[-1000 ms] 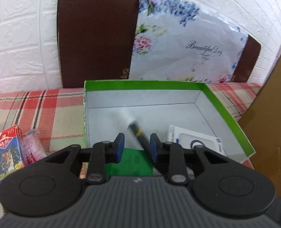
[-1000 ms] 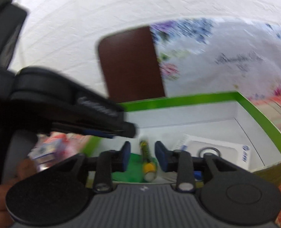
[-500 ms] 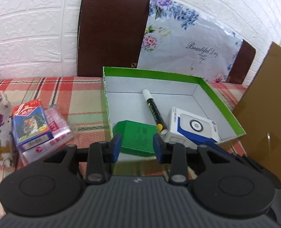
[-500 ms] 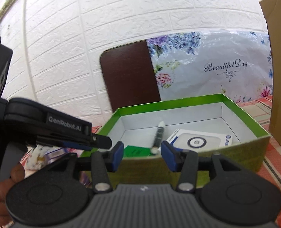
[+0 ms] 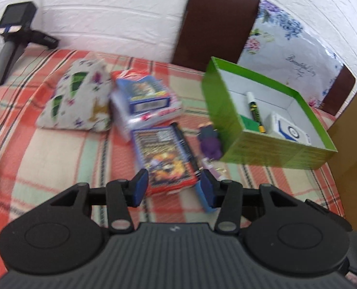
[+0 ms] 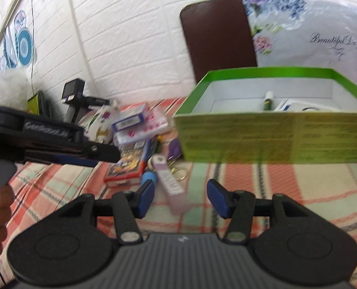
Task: Organize objects
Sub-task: 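Grasp the 'BOOM!' tag keychain with the left gripper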
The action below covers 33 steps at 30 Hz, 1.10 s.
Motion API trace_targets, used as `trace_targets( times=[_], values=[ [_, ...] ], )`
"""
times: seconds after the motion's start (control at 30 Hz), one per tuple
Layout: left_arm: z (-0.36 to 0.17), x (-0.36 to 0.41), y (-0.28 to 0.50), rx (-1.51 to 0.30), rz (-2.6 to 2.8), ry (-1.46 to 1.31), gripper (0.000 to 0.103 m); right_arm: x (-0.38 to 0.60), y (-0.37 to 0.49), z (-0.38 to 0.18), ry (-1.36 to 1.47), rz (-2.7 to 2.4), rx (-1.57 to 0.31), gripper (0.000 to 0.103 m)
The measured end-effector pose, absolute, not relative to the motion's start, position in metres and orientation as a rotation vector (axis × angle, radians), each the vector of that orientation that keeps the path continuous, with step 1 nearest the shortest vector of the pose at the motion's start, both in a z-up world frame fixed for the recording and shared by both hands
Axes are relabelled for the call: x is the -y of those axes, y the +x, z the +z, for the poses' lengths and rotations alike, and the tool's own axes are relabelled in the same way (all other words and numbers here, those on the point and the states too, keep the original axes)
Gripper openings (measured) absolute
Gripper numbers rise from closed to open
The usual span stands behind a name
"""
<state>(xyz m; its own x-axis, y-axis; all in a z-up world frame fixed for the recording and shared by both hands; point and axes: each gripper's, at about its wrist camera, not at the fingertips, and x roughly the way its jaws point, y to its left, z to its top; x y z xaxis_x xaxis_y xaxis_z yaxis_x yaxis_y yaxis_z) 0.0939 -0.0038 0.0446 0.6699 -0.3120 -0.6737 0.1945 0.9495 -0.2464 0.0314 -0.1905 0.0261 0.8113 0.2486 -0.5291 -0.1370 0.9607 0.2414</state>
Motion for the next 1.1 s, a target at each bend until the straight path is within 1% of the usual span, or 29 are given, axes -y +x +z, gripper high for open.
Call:
trace_targets(
  times=[0.07,0.1,0.13,0.17,0.27,0.33,0.37,0.4,0.5,0.53,0.6,0.67,0.73,0.77,0.8,0.87,1.1],
  values=[
    [0.042,-0.004,0.088,-0.793,-0.276,-0.168,0.050,0.184,0.037,0.023,0.171,0.210,-0.602,0.050],
    [0.041,-0.007,0.087,-0.795,-0.275,-0.173,0.050,0.180,0.041,0.021,0.155,0.209,-0.615,0.043],
    [0.041,-0.009,0.085,-0.797,-0.276,-0.178,0.050,0.178,0.045,0.018,0.147,0.212,-0.637,0.035],
    [0.041,-0.011,0.083,-0.798,-0.280,-0.182,0.050,0.176,0.048,0.016,0.152,0.216,-0.658,0.024],
    [0.041,-0.012,0.078,-0.803,-0.312,-0.194,0.050,0.172,0.040,0.018,0.143,0.234,-0.656,0.019],
    [0.040,-0.008,0.075,-0.818,-0.349,-0.203,0.051,0.167,0.031,0.022,0.122,0.259,-0.658,0.018],
    [0.039,-0.005,0.074,-0.830,-0.376,-0.209,0.053,0.165,0.025,0.023,0.126,0.282,-0.665,0.018],
    [0.038,-0.002,0.073,-0.844,-0.404,-0.215,0.060,0.163,0.020,0.025,0.137,0.308,-0.675,0.018],
    [0.035,0.008,0.067,-0.859,-0.447,-0.202,0.063,0.153,0.001,0.026,0.137,0.378,-0.702,0.018],
    [0.034,0.010,0.066,-0.859,-0.448,-0.193,0.067,0.147,-0.004,0.026,0.128,0.413,-0.708,0.018],
    [0.033,0.013,0.062,-0.859,-0.434,-0.178,0.071,0.138,-0.017,0.027,0.108,0.503,-0.705,0.018],
    [0.033,0.011,0.058,-0.850,-0.408,-0.157,0.071,0.128,-0.028,0.031,0.086,0.589,-0.685,0.018],
    [0.034,0.005,0.054,-0.839,-0.390,-0.149,0.070,0.118,-0.035,0.034,0.052,0.651,-0.668,0.021],
    [0.034,0.000,0.052,-0.837,-0.383,-0.149,0.070,0.116,-0.036,0.034,0.048,0.677,-0.670,0.026],
    [0.034,-0.005,0.050,-0.837,-0.373,-0.156,0.070,0.116,-0.037,0.035,0.052,0.695,-0.674,0.036],
    [0.033,-0.018,0.045,-0.836,-0.342,-0.171,0.070,0.120,-0.036,0.037,0.070,0.695,-0.665,0.050],
    [0.033,-0.054,0.023,-0.845,-0.304,-0.235,0.070,0.158,-0.026,0.049,0.156,0.584,-0.602,0.052]
  ],
)
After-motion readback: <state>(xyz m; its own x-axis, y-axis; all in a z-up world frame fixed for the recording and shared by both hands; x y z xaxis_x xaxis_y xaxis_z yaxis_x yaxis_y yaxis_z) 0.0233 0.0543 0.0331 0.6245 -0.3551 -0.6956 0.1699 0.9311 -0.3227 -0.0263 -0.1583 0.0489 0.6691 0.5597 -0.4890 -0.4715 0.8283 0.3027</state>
